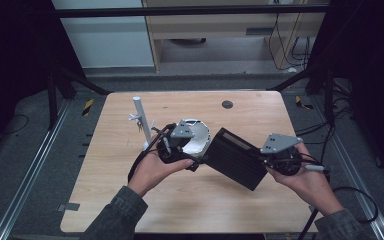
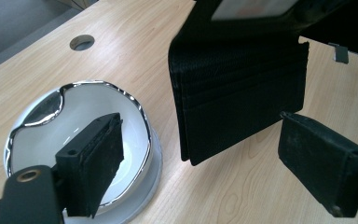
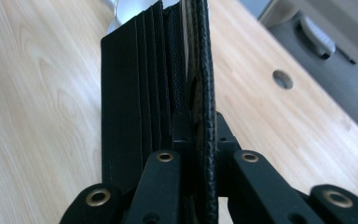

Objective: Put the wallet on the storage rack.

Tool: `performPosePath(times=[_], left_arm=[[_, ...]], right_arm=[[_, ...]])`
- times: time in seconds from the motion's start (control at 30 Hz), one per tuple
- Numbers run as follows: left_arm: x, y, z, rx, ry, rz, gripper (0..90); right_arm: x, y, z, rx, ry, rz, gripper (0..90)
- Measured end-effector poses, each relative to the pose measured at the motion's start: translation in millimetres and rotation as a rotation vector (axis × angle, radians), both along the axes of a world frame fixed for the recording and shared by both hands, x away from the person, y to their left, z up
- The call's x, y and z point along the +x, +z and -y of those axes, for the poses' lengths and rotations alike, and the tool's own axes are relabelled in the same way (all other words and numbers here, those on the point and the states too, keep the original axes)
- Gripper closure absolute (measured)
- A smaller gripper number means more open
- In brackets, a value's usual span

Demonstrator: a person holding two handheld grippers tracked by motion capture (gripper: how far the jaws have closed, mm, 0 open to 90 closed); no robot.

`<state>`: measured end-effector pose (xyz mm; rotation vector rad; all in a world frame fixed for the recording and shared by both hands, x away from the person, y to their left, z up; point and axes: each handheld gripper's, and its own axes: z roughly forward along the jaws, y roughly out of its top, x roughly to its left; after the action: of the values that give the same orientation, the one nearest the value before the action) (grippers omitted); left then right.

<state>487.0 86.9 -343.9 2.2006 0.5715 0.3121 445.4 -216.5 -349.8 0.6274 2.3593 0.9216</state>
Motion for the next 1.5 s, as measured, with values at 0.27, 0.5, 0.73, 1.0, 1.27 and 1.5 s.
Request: performPosePath(times=[0.27,0.5,0.73,1.0,1.27,1.5], left_arm=[[8.4,-5.5,1.0,0.005,-0.006,-0.018,13.0],[12.0,-5.1,1.8,0.005,-0.015,-0.023,12.9],[12.6,1.8,2.4,-0.009,-0.025,-0.010,12.9],[14.0,4.2,0.7,-0.013,-0.019,-0.004,12.9],[19.0,2.1,1.1,-0.035,-0.024,-0.022,13.5],[28.8,-2.7,3.7,-0.037,-0.030,-0.038,15.2]], right_arm=[[1.8,12.0,1.1,0.049,0.002,0.036,85.1],[2.7,15.9,1.3,0.086,0.002,0.054,85.1],[3.7,16.7,-0.6,0.100,-0.001,0.071,85.1],[3.8,15.2,-4.5,0.100,0.003,0.076,85.1],[2.7,16.9,-7.0,0.115,0.018,0.081,85.1],[0.6,20.5,-7.1,0.135,0.031,0.088,85.1]])
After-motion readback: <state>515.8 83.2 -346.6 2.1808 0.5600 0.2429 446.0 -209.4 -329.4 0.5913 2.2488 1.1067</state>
